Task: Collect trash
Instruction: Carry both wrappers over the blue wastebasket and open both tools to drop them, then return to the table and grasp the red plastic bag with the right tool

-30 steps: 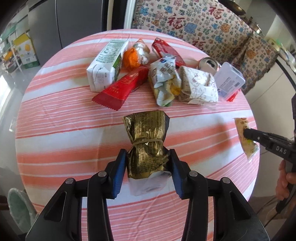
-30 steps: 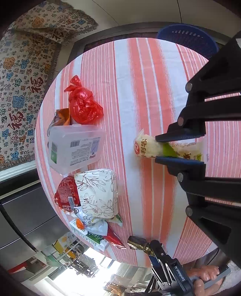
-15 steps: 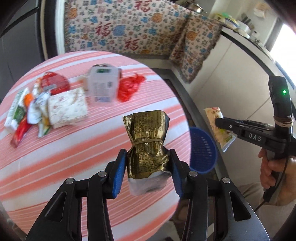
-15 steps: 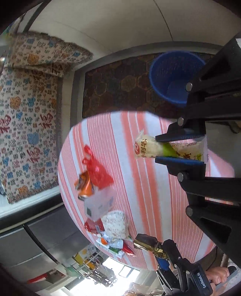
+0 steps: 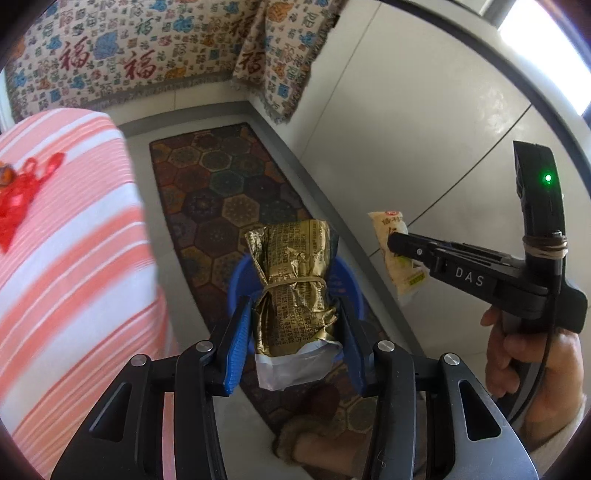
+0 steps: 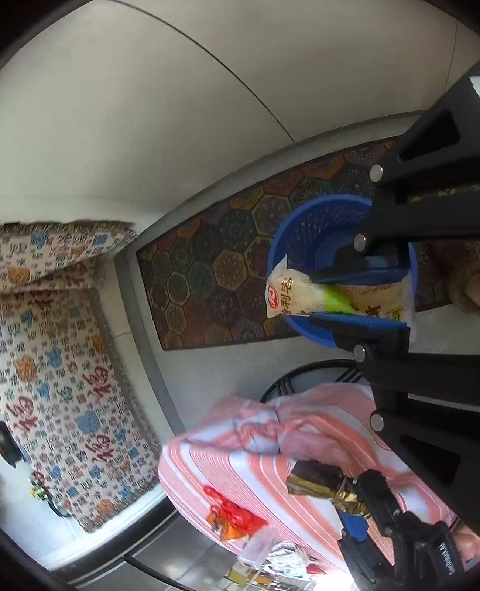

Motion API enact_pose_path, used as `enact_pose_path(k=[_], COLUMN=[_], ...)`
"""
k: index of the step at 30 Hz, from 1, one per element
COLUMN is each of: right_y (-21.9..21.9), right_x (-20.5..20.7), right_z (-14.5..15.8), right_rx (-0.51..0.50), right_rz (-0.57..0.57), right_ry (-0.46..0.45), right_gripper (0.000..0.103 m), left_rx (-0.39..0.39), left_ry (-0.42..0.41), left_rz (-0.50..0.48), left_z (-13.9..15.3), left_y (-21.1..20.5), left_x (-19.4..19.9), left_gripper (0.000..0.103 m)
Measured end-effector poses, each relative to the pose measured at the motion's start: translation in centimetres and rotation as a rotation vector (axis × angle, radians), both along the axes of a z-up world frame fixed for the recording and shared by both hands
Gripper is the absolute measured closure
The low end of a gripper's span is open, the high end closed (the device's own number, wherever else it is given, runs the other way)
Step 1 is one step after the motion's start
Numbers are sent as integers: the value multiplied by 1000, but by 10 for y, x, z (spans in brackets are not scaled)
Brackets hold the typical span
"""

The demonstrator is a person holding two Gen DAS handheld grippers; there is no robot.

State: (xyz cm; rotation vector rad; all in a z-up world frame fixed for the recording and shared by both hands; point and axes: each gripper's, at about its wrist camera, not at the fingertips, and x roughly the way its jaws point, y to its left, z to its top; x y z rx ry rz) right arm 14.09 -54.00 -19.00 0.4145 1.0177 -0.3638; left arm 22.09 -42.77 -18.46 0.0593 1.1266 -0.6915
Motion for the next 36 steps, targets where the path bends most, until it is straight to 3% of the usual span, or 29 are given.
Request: enact_pose_path(k=[9, 16, 18, 20, 22, 29, 36], right_y=[-52, -66, -68, -69, -71, -72, -34], right_x=[-10, -10, -10, -9, -8, -14, -23], right_z=[-46, -55, -56, -56, -58, -48, -5], right_rx=[57, 64, 64, 66, 67, 45, -97], right_rz=[-47, -49, -51, -50, -54, -71, -35], right_ry=[-15, -19, -19, -23, -23, -63, -195], right_gripper=[86, 84, 84, 83, 72, 68, 68], left_rx=[59, 74, 70, 67, 62, 22, -20], left_ry=[33, 35, 29, 23, 18, -31, -142], left_rz=[-44, -59, -64, -62, -52, -19, 31], left_z=[-44, -62, -64, -66, -67, -46, 8], left_y=[-56, -71, -75, -77, -77, -62, 6], left_x=[4, 10, 10, 12, 16, 19, -17], left_gripper=[57, 56, 54, 43, 36, 34, 30])
